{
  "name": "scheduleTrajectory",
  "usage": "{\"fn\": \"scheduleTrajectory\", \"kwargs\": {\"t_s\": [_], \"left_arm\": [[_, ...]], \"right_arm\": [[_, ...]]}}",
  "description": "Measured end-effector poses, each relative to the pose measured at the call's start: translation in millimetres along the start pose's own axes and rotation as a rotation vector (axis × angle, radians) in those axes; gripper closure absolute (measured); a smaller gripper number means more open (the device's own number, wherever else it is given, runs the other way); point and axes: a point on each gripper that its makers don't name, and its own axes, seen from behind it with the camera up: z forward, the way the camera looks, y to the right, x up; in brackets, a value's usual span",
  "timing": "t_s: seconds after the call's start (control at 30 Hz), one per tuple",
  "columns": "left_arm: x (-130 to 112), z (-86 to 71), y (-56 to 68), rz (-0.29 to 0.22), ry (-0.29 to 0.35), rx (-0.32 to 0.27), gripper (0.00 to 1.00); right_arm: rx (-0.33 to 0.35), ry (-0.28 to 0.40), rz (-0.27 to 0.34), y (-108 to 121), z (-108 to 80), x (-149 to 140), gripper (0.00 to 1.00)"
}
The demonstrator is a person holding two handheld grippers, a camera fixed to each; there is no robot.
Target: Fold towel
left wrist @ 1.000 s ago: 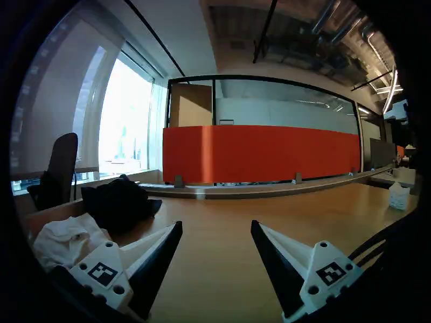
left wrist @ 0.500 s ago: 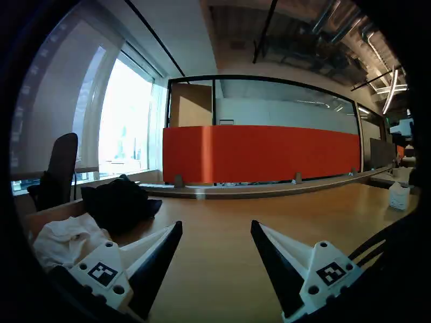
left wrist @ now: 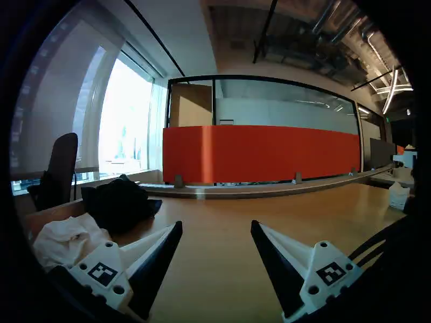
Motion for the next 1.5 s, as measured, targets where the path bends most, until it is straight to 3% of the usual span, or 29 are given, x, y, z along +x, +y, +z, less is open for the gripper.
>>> {"fn": "scheduleTrajectory", "kwargs": {"t_s": [0.47,0.8,1.5], "left_arm": [[-0.4,-0.1,0.0,0.0,0.0,0.0,0.06],[-0.3,0.6,0.3,0.0,0.0,0.0,0.06],[-0.6,0.6,0.4,0.0,0.0,0.0,0.06]], "right_arm": [[-0.023,-0.02,0.027,11.3,0.7,-41.8,0.0],[-0.024,-0.033,-0.025,9.2,-0.9,-62.0,0.0],[-0.008,-0.031,-0.068,-2.2,-3.3,-64.6,0.0]]}}
